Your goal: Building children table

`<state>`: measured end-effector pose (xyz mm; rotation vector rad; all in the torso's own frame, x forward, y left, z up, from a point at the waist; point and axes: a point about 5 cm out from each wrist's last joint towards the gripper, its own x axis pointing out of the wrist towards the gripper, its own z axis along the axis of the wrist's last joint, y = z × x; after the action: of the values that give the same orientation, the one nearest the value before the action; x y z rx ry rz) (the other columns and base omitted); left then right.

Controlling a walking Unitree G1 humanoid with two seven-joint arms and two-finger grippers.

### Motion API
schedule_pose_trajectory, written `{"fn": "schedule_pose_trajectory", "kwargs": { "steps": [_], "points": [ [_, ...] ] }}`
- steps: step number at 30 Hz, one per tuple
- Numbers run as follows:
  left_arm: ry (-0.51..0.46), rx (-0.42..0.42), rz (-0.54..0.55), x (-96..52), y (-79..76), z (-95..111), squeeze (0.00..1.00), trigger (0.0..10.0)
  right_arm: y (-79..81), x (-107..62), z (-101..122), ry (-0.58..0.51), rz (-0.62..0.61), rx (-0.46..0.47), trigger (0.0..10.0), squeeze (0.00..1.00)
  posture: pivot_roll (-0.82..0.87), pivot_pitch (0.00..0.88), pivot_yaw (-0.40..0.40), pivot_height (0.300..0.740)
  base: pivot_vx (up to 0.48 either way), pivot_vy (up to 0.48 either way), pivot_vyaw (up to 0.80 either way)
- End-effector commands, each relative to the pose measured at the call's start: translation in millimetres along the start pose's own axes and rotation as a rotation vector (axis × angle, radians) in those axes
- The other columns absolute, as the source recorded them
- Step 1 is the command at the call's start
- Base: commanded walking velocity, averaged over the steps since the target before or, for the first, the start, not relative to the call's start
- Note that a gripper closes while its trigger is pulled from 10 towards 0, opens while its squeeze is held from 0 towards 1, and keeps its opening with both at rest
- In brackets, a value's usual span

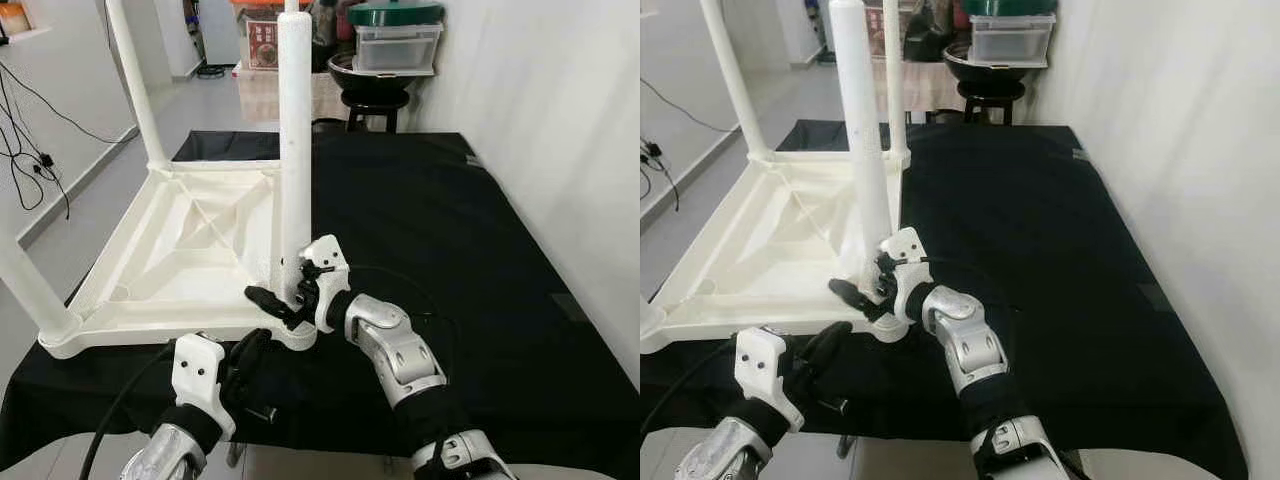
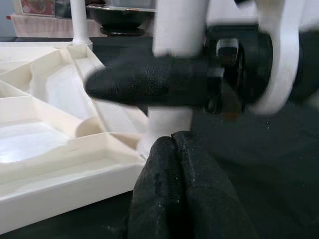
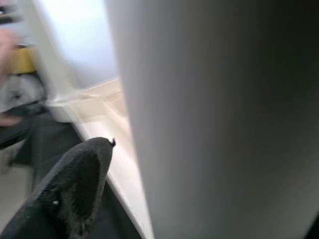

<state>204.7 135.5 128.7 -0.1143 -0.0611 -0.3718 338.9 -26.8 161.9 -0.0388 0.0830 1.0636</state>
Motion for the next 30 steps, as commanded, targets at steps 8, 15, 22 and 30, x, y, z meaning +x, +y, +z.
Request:
{"fn": "schedule_pose_trajectory", "kwargs": {
  "steps": [8, 15, 22, 30],
  "points": [
    [0.013, 0.006, 0.006, 0.0, 0.5, -4, 0.00, 10.0, -2.7, 0.3, 12, 0.002, 0.432, -0.046, 10.0, 0.00, 0.04, 0.000, -0.041, 0.740, 0.000, 0.000, 0.00],
    [0.014, 0.006, 0.006, -0.3, -0.1, -4, 0.00, 10.0, -7.2, 0.7, 11, 0.021, 0.433, -0.022, 0.0, 0.00, 0.04, 0.000, -0.042, 0.740, 0.000, 0.000, 0.00],
    [0.013, 0.004, 0.006, -1.3, -1.7, -3, 0.00, 10.0, -19.0, -8.9, 3, 0.006, 0.380, -0.003, 0.0, 0.00, 0.04, 0.008, -0.041, 0.740, 0.000, 0.000, 0.00],
    [0.010, 0.006, 0.008, -4.6, -1.0, 0, 0.00, 10.0, -18.5, -27.9, -19, 0.020, -0.398, 0.001, 0.0, 0.00, 0.03, 0.045, -0.034, 0.740, 0.000, 0.000, 0.00]
  ]
}}
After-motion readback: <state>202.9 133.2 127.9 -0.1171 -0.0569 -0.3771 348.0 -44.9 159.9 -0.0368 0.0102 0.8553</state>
